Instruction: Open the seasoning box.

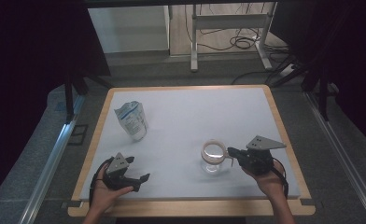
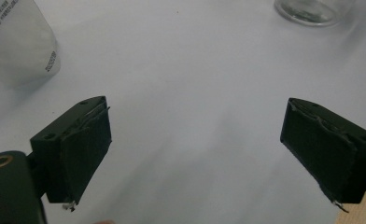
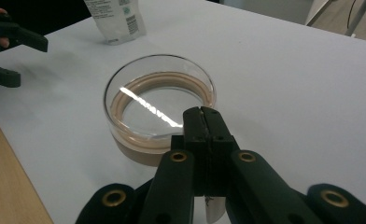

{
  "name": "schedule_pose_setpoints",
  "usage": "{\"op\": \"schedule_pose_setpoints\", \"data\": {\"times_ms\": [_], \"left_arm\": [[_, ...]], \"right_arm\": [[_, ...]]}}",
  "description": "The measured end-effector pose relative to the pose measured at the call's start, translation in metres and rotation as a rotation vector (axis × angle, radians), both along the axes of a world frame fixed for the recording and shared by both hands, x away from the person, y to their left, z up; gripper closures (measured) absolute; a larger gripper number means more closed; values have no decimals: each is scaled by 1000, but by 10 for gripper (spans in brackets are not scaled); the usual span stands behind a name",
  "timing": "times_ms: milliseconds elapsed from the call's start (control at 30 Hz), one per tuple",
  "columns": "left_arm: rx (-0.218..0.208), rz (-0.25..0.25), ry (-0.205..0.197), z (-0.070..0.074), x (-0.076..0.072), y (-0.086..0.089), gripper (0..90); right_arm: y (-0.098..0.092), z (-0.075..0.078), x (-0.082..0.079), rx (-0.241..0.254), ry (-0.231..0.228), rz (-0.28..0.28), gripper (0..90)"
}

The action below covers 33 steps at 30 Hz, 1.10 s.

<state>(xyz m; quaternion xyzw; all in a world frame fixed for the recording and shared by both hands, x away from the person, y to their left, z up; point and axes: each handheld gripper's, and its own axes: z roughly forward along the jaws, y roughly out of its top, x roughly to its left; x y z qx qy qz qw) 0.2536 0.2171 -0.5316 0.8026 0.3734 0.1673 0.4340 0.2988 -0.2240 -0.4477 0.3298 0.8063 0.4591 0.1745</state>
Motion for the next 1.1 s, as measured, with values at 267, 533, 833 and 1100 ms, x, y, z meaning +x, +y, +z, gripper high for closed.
{"op": "schedule_pose_setpoints", "data": {"times_ms": [267,533,833,1100], "left_arm": [[-5,5,-2,0,0,1,89],[-2,6,-1,0,0,1,89],[-5,12,-1,0,0,3,89],[-10,19,-11,1,0,3,92]], "right_arm": [[-3,-2,1,22,-5,-8,900],[-6,-4,-1,36,-9,-16,900],[-8,-7,-2,53,-15,-22,900],[-9,-7,-2,61,-17,-22,900]]}}
